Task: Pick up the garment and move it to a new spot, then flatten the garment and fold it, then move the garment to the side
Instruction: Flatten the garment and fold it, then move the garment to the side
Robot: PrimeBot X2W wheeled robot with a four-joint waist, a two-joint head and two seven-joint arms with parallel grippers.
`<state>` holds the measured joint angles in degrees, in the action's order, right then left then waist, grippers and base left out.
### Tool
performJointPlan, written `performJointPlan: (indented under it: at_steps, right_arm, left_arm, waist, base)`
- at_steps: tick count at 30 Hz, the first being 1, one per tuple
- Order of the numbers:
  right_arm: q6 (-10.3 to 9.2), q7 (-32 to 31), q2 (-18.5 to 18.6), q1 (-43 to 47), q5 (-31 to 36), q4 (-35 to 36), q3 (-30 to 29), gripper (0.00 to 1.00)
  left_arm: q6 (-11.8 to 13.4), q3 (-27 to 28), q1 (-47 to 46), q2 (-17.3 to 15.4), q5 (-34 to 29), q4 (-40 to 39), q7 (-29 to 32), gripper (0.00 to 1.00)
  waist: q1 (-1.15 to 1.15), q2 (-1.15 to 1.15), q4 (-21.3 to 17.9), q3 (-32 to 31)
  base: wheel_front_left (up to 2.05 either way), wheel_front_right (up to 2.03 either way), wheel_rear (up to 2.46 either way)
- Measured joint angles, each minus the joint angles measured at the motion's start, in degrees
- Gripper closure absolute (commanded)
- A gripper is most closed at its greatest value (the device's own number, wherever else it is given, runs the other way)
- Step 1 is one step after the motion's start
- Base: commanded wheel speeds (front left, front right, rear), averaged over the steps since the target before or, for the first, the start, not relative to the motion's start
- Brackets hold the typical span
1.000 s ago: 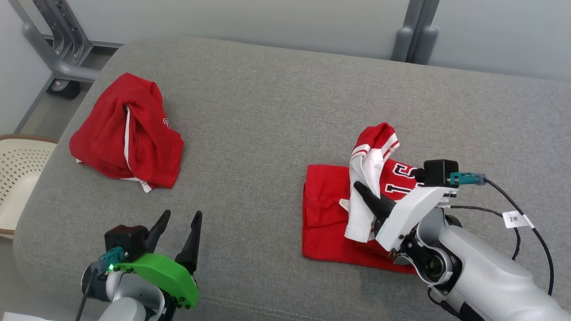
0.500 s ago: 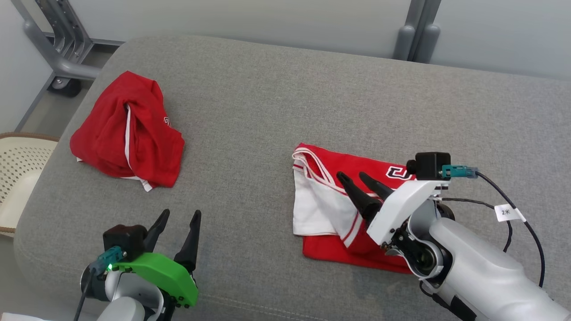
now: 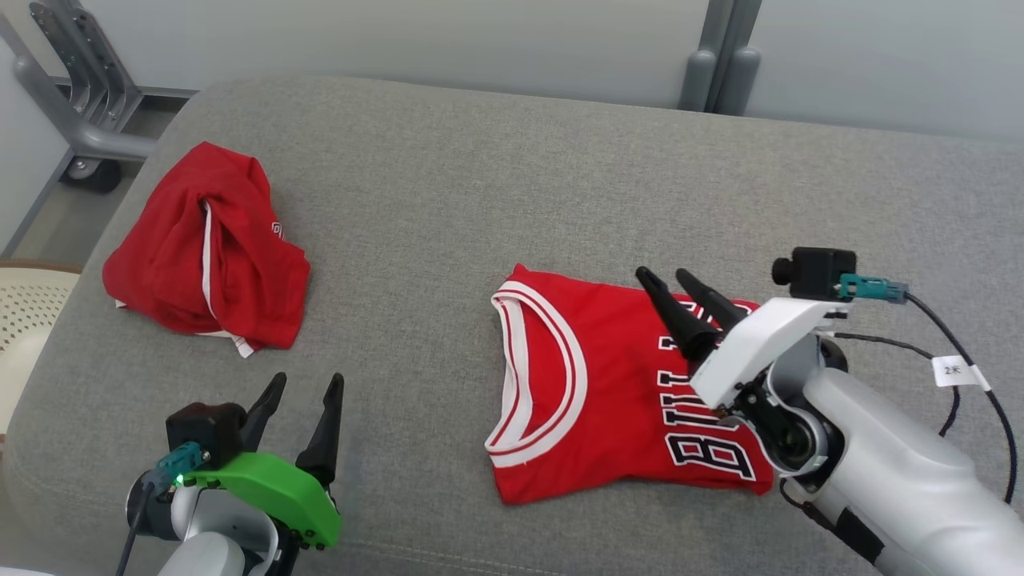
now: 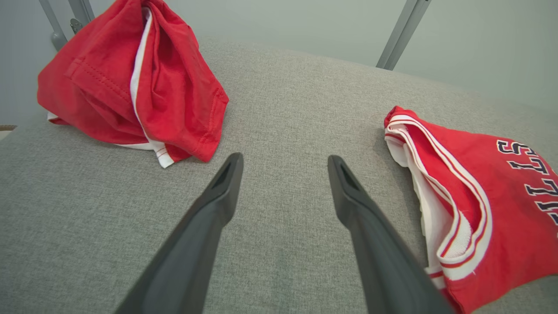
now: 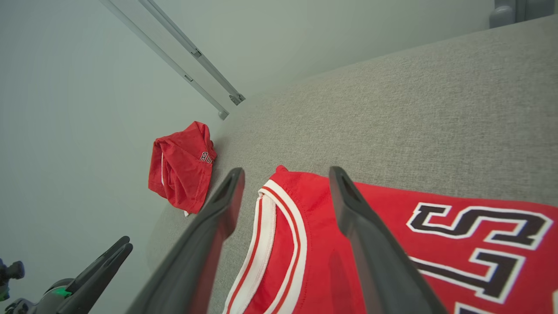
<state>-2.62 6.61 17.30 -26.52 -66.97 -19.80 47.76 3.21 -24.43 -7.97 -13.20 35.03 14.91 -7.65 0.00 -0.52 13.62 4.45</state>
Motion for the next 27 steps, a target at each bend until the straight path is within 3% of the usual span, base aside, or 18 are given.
performJointPlan:
  at_steps: [14,27]
  right_arm:
    - [-1.56,0.90,7.39,5.76,-1.47,-1.89,-2.50,0.00]
    - [-2.07,1.43,7.21,9.40,-3.30,-3.80,-3.25,0.00]
  left_arm:
    - [0.09,-0.80,1.07,-0.13,-0.09,-1.13,-0.03,0.00]
    - [0.09,-1.02,0.93,-0.20,-0.51,-3.96,0.04,0.00]
  waist:
    - [0.00,0.00,-2.42,-0.38]
    - [0.00,0.00,-2.40,1.64]
  base:
    - [0.00,0.00,0.00]
    - [0.00,0.00,0.00]
